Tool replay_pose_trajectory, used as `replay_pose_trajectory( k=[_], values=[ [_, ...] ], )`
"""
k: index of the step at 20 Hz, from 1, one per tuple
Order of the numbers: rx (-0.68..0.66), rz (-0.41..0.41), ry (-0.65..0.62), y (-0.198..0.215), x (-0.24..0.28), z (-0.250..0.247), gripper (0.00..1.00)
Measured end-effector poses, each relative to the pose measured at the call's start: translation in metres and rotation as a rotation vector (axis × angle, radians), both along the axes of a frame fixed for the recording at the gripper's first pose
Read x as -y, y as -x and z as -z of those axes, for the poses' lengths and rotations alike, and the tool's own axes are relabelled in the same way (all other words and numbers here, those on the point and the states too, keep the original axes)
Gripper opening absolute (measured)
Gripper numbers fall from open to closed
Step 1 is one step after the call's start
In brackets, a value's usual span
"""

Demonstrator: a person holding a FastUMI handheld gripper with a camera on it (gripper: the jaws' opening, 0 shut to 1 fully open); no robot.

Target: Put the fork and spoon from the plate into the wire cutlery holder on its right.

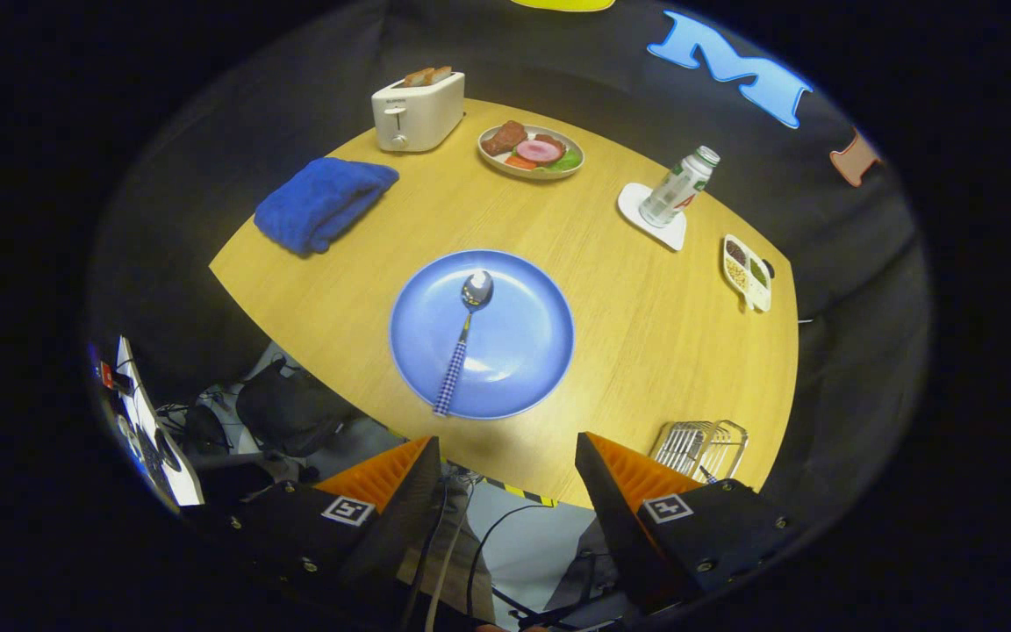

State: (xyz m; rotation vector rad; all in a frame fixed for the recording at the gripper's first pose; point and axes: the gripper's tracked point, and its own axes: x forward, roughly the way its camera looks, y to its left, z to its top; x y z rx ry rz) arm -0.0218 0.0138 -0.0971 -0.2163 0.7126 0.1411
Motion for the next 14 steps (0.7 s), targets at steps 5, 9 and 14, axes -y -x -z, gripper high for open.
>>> replay_pose_trajectory(
  k=[5, 9, 14],
  values=[
    [0.049, 0.060, 0.016, -0.016, -0.001, -0.004, 0.95],
    [0.100, 0.063, -0.019, -0.029, -0.013, -0.017, 0.95],
    [0.101, 0.052, -0.057, -0.046, -0.029, -0.014, 0.95]
  ],
)
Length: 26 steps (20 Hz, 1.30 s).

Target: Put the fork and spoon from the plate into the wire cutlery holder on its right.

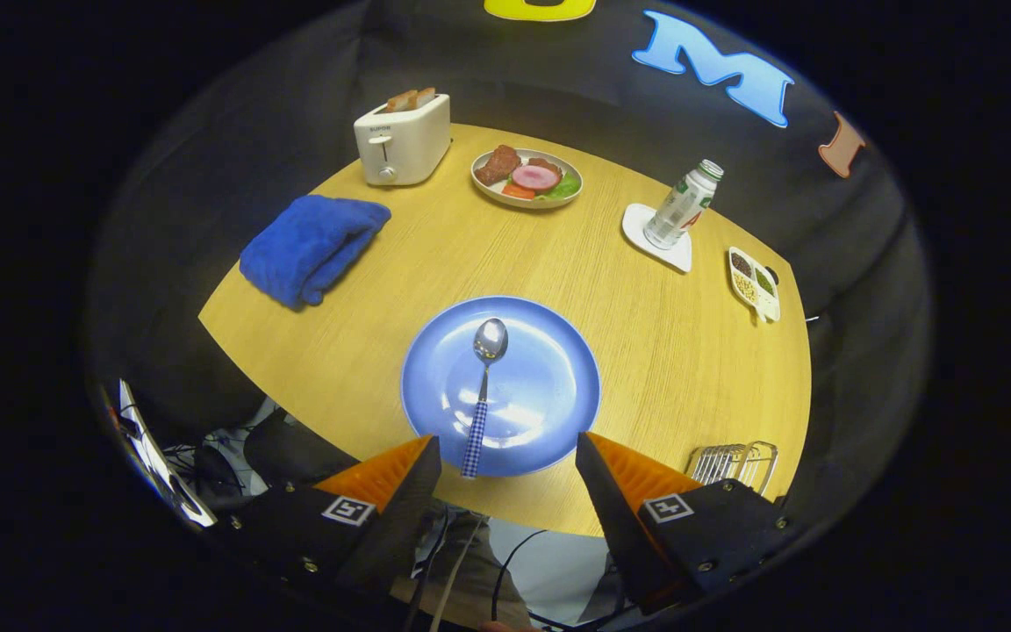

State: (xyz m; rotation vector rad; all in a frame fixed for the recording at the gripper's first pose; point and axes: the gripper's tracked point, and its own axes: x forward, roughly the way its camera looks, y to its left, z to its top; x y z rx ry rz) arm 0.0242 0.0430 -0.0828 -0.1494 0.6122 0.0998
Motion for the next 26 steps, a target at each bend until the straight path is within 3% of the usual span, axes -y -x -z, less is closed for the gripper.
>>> replay_pose_trajectory(
  k=[14, 24, 25, 26],
  values=[
    [-0.191, 0.000, -0.026, -0.037, -0.016, 0.055, 0.95],
    [-0.265, -0.047, -0.049, -0.055, -0.019, 0.077, 0.95],
    [-0.275, -0.058, -0.068, -0.056, -0.022, 0.079, 0.94],
    [-0.295, -0.066, -0.073, -0.056, -0.024, 0.083, 0.81]
  ],
)
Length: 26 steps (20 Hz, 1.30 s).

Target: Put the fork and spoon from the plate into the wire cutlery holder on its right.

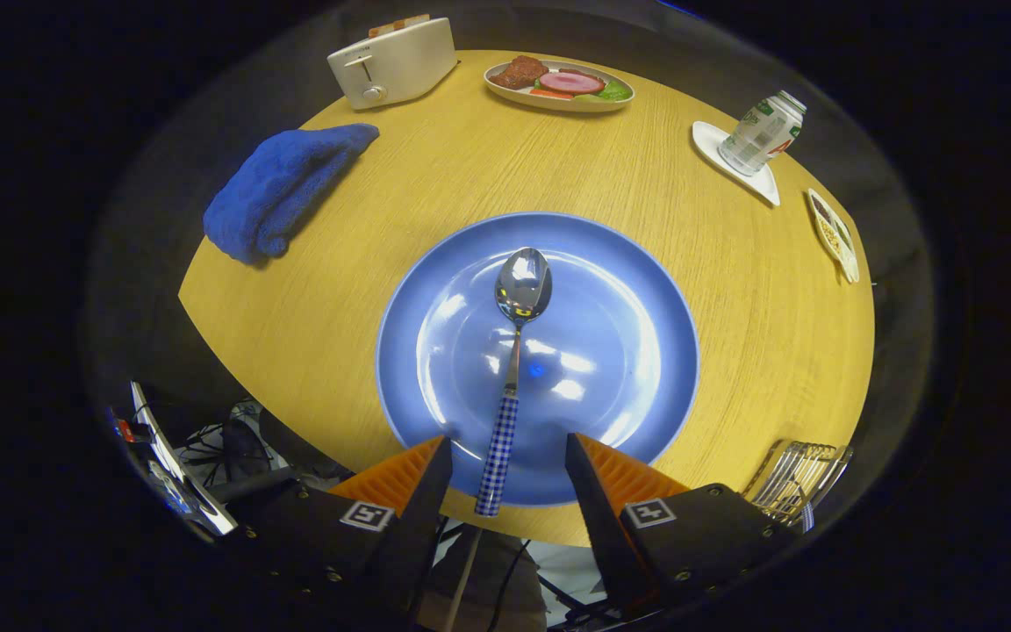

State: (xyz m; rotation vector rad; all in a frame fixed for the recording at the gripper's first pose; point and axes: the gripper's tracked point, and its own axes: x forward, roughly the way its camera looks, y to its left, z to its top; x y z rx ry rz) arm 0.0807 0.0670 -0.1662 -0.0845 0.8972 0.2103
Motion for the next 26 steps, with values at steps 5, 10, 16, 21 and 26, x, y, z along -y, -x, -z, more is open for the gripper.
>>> replay_pose_trajectory(
  k=[5, 10, 16, 21, 26],
  values=[
    [-0.061, -0.038, -0.011, -0.001, -0.002, 0.002, 0.18],
    [-0.092, -0.061, -0.008, -0.004, 0.000, 0.038, 0.12],
    [-0.104, -0.117, 0.076, -0.004, 0.010, 0.010, 0.03],
    [-0.117, -0.144, 0.251, 0.028, 0.068, -0.027, 0.03],
    [-0.139, -0.075, 0.318, 0.079, 0.133, -0.051, 0.03]
  ],
)
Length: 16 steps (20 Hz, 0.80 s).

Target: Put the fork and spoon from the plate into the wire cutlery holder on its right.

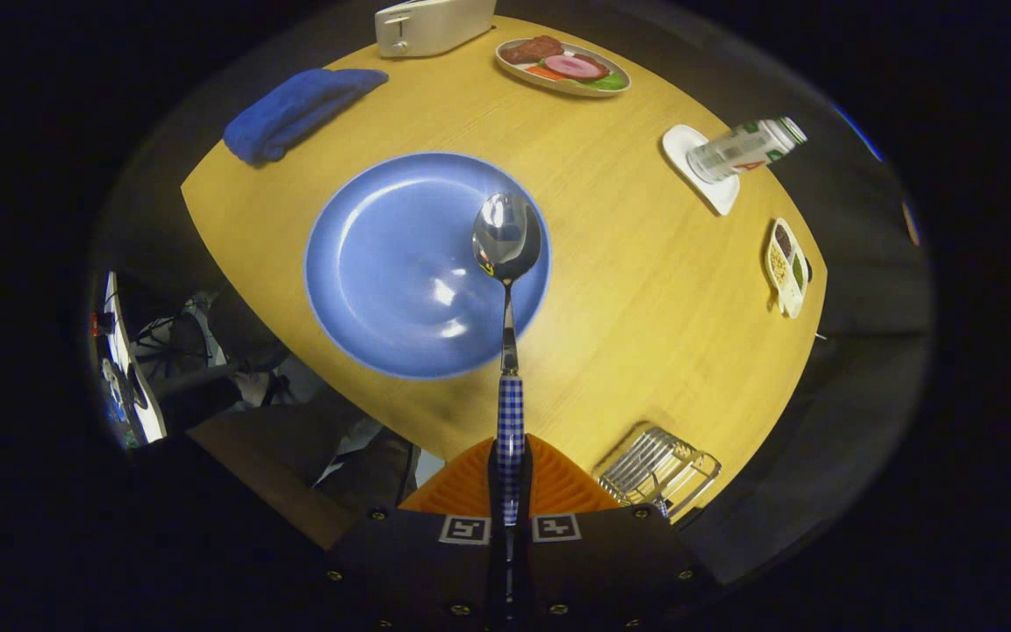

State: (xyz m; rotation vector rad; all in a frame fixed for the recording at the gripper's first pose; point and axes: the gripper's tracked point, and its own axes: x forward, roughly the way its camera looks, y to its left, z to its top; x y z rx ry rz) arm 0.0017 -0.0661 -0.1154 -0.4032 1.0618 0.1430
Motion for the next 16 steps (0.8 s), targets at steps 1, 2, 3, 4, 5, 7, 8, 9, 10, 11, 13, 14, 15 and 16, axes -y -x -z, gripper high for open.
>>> replay_pose_trajectory(
  k=[1, 2, 3, 4, 5, 7, 8, 9, 10, 11, 13, 14, 15, 16],
  values=[
    [-0.012, 0.023, 0.005, 0.012, 0.012, 0.000, 0.03],
    [-0.020, 0.045, 0.013, 0.021, 0.025, -0.003, 0.03],
    [-0.032, 0.073, 0.021, 0.033, 0.038, -0.003, 0.03],
    [-0.046, 0.095, 0.027, 0.045, 0.050, -0.003, 0.03],
    [-0.060, 0.120, 0.043, 0.056, 0.065, -0.005, 0.03],
    [-0.090, 0.169, 0.079, 0.078, 0.095, -0.008, 0.03],
    [-0.101, 0.193, 0.102, 0.087, 0.110, -0.010, 0.03],
    [-0.108, 0.211, 0.128, 0.092, 0.122, -0.013, 0.03],
    [-0.115, 0.226, 0.156, 0.099, 0.137, -0.022, 0.03],
    [-0.121, 0.240, 0.176, 0.103, 0.149, -0.025, 0.03],
    [-0.140, 0.262, 0.201, 0.111, 0.167, -0.024, 0.03],
    [-0.160, 0.264, 0.220, 0.114, 0.174, -0.023, 0.03],
    [-0.189, 0.259, 0.243, 0.117, 0.181, -0.021, 0.03],
    [-0.223, 0.252, 0.261, 0.122, 0.186, -0.018, 0.03]
  ],
)
